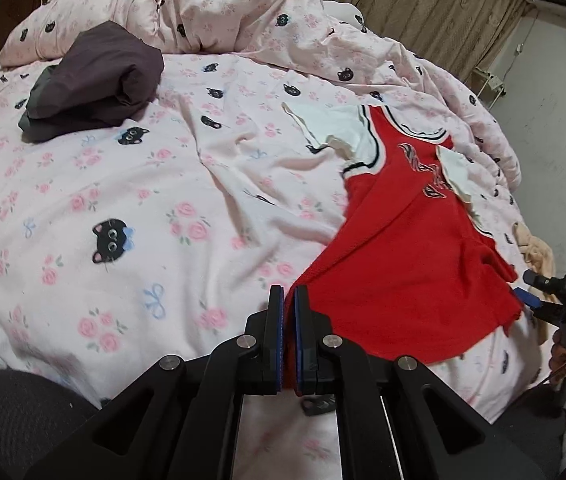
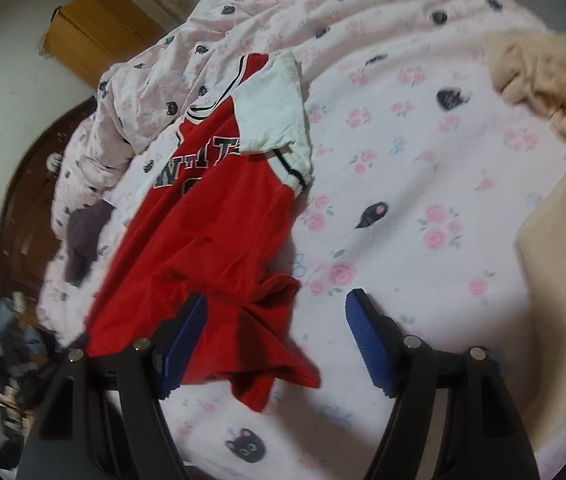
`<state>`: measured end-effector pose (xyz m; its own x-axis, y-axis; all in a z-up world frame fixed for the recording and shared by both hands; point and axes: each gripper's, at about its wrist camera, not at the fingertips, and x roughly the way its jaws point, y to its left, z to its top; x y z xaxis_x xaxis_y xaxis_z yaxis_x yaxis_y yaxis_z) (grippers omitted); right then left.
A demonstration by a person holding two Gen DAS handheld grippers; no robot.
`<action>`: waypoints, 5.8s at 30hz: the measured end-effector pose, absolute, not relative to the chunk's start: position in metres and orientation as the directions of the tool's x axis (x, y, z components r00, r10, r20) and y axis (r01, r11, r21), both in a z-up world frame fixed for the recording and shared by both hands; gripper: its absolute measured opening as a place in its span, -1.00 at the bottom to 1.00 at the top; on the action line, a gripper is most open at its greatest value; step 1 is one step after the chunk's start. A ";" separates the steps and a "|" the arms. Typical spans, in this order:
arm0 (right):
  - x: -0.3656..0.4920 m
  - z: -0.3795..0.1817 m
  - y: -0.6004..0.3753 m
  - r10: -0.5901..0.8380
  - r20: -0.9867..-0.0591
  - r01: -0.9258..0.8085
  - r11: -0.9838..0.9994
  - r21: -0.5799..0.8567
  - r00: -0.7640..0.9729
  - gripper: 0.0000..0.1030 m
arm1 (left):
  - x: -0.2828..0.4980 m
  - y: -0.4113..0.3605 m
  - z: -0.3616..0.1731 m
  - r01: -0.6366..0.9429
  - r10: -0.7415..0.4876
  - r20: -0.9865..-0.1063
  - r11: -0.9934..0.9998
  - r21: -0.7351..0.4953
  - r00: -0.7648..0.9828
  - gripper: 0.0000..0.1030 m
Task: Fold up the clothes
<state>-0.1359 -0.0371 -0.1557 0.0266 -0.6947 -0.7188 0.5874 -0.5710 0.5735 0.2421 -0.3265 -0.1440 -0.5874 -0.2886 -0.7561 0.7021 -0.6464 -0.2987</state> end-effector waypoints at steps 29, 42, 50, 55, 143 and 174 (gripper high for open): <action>-0.125 -0.169 -0.061 -0.637 -0.763 0.661 -0.528 0.534 0.108 0.02 | 0.257 -0.353 -0.149 0.662 -0.218 -0.724 -0.629 -0.409 -0.654 -0.86; -0.125 -0.169 -0.062 -0.635 -0.766 0.664 -0.531 0.526 0.099 0.05 | 0.262 -0.354 -0.146 0.526 -0.039 -0.676 -0.661 -0.534 -0.735 0.03; -0.123 -0.169 -0.063 -0.633 -0.768 0.674 -0.526 0.519 0.097 0.12 | 0.240 -0.348 -0.161 0.514 -0.023 -0.702 -0.699 -0.497 -0.712 -0.13; -0.124 -0.166 -0.060 -0.649 -0.755 0.665 -0.522 0.534 0.097 0.11 | 0.233 -0.336 -0.158 0.469 -0.013 -0.702 -0.753 -0.462 -0.712 -0.91; -0.065 -0.161 0.013 -0.237 -0.969 0.779 -0.593 0.205 0.074 -0.83 | 0.238 -0.310 -0.175 0.561 0.158 -0.856 -0.694 -0.451 -0.493 -0.88; -0.110 -0.103 -0.188 -0.433 -0.778 0.843 -0.490 -0.220 -0.455 -0.10 | 0.082 -0.364 -0.097 0.383 -0.079 -0.676 -0.869 -0.313 -0.733 -0.40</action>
<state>-0.1095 -0.1884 -0.1032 -0.4549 -0.4331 -0.7781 0.8433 -0.4904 -0.2200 0.0822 -0.3637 -0.0971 -0.7327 -0.0792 -0.6759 0.3831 -0.8689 -0.3134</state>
